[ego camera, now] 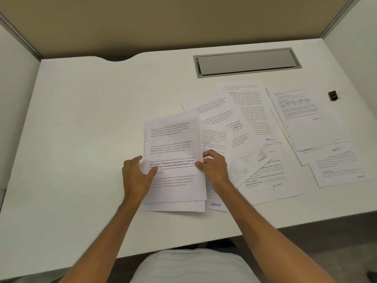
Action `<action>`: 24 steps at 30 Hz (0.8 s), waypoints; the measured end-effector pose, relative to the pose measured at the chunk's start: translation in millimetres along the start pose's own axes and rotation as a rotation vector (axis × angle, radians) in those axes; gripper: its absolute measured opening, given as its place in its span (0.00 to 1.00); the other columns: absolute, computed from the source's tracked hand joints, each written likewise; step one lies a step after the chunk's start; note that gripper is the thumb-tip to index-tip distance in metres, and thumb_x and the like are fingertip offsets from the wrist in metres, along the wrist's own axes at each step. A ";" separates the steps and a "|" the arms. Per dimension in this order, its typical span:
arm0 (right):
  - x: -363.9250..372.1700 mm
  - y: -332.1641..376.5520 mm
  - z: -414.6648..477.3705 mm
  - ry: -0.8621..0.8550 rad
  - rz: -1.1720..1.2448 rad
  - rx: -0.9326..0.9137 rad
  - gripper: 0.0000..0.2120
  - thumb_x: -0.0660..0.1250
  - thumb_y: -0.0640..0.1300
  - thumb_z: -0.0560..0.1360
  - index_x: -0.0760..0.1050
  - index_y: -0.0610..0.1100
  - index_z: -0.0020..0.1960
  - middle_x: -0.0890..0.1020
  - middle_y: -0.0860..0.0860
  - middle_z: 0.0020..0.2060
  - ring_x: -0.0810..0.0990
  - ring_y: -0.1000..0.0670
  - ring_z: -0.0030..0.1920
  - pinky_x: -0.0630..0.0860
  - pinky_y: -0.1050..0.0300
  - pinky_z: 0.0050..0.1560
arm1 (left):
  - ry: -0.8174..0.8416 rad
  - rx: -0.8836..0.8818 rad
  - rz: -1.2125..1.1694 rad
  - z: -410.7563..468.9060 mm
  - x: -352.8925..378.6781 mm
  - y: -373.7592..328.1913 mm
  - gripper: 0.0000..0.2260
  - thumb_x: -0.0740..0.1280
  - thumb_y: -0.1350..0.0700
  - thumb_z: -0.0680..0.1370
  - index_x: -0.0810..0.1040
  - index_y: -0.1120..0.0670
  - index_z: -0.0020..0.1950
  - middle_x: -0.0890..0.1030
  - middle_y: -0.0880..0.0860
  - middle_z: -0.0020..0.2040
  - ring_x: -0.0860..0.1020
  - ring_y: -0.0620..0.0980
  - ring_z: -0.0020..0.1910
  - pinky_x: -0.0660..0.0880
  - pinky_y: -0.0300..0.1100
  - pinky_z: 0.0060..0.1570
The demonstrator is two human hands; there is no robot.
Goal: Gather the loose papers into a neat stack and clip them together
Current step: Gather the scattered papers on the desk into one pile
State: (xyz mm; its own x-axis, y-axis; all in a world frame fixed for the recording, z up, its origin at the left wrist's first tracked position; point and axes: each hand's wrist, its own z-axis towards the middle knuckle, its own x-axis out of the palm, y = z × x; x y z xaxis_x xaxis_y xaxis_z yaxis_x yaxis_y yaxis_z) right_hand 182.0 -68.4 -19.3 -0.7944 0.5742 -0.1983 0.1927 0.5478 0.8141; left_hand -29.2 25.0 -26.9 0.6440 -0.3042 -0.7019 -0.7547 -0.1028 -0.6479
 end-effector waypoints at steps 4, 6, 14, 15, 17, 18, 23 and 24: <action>-27.5 -3.1 -5.4 0.053 0.181 -0.014 0.11 0.75 0.33 0.70 0.76 0.40 0.48 0.88 0.43 0.43 0.88 0.44 0.41 0.82 0.54 0.38 | 0.126 -0.118 -0.176 7.5 -6.4 -13.6 0.32 0.77 0.47 0.73 0.72 0.55 0.73 0.80 0.51 0.57 0.80 0.52 0.54 0.77 0.49 0.59; -39.7 -6.4 -8.1 0.058 0.240 -0.006 0.10 0.75 0.32 0.70 0.77 0.40 0.48 0.88 0.43 0.43 0.88 0.44 0.41 0.81 0.57 0.37 | 0.225 -0.158 -0.253 9.8 -6.3 -19.0 0.25 0.77 0.49 0.74 0.76 0.52 0.68 0.83 0.49 0.53 0.82 0.53 0.53 0.80 0.52 0.57; -56.4 -23.4 -12.2 -0.269 -0.286 -0.048 0.08 0.76 0.41 0.72 0.79 0.44 0.48 0.84 0.49 0.43 0.82 0.49 0.44 0.76 0.60 0.40 | 0.197 0.064 -0.081 -1.6 26.3 -39.3 0.05 0.76 0.60 0.73 0.84 0.54 0.46 0.84 0.50 0.44 0.83 0.50 0.43 0.81 0.49 0.53; -54.5 -23.7 -14.4 -0.313 -0.398 -0.060 0.08 0.76 0.42 0.72 0.79 0.44 0.50 0.82 0.48 0.47 0.81 0.48 0.48 0.78 0.56 0.43 | 0.168 0.099 -0.042 -3.2 30.8 -40.2 0.07 0.77 0.60 0.73 0.85 0.56 0.50 0.83 0.53 0.48 0.82 0.53 0.47 0.80 0.50 0.53; -50.8 -22.0 -19.2 -0.358 -0.547 -0.038 0.12 0.74 0.46 0.73 0.78 0.46 0.55 0.77 0.46 0.55 0.76 0.45 0.57 0.79 0.48 0.49 | 0.134 0.105 0.012 -2.9 36.5 -42.4 0.11 0.77 0.58 0.72 0.84 0.57 0.53 0.80 0.58 0.56 0.80 0.57 0.55 0.78 0.53 0.56; -49.6 -20.9 -21.2 -0.360 -0.566 -0.014 0.14 0.74 0.47 0.74 0.78 0.46 0.58 0.75 0.46 0.58 0.74 0.45 0.60 0.78 0.48 0.50 | 0.134 0.094 0.031 -2.0 38.2 -43.4 0.12 0.77 0.58 0.72 0.84 0.57 0.54 0.80 0.59 0.58 0.79 0.58 0.57 0.78 0.54 0.57; -47.8 -14.9 -20.1 -0.356 -0.436 0.084 0.19 0.76 0.47 0.72 0.76 0.46 0.61 0.73 0.45 0.59 0.76 0.43 0.57 0.77 0.54 0.43 | 0.154 0.043 0.020 -1.4 40.1 -48.2 0.17 0.78 0.60 0.71 0.83 0.56 0.59 0.80 0.61 0.54 0.80 0.58 0.48 0.79 0.50 0.51; -48.3 -14.7 -19.0 -0.362 -0.402 0.093 0.19 0.76 0.46 0.72 0.76 0.46 0.60 0.74 0.45 0.58 0.77 0.44 0.54 0.74 0.58 0.38 | 0.159 0.041 0.001 -1.7 39.6 -48.2 0.17 0.78 0.60 0.71 0.83 0.56 0.59 0.81 0.60 0.52 0.81 0.57 0.47 0.79 0.49 0.50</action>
State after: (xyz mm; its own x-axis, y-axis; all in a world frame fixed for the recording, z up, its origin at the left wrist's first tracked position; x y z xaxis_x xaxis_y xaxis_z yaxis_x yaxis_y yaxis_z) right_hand 206.5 -115.8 -11.3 -0.5705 0.4722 -0.6720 -0.0218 0.8092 0.5871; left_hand 32.5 16.3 -23.0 0.6131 -0.4509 -0.6487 -0.7473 -0.0648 -0.6613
